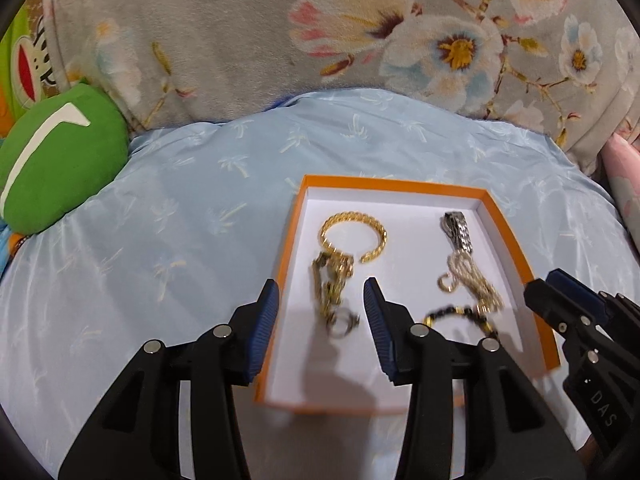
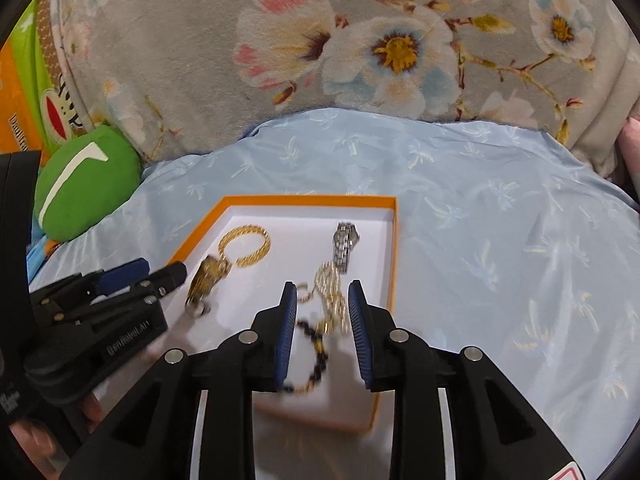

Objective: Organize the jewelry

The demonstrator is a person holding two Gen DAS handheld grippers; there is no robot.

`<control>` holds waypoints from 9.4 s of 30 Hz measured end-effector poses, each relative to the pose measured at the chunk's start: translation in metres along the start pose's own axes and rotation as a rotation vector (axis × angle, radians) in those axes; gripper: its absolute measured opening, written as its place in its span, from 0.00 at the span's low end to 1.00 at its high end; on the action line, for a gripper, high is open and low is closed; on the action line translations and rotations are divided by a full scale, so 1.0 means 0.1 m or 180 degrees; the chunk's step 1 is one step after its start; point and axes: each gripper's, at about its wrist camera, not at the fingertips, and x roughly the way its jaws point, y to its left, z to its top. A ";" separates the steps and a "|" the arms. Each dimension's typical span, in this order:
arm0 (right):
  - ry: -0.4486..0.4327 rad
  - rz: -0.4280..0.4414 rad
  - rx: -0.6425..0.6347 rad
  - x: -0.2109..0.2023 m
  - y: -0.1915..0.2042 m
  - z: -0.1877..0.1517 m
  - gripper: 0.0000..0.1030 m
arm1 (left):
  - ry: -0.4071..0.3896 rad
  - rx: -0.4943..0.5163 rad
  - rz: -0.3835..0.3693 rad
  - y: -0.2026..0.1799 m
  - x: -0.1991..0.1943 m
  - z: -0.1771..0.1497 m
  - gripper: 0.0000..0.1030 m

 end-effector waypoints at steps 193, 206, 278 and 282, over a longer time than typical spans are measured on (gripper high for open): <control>-0.0007 -0.0034 0.0016 0.40 0.03 0.43 0.27 | 0.0015 0.0205 -0.0092 -0.34 0.29 0.30 0.34; 0.0105 -0.0178 0.0192 -0.53 0.21 -0.50 0.50 | -0.0012 0.0101 -0.0065 -0.19 -0.69 -0.54 0.47; 0.0296 -0.0520 0.0140 -0.78 0.38 -1.11 0.64 | 0.0135 0.0084 0.0521 -0.09 -0.95 -1.15 0.65; 0.0294 -0.0517 0.0139 -0.78 0.38 -1.11 0.64 | 0.0134 0.0084 0.0522 -0.09 -0.95 -1.15 0.65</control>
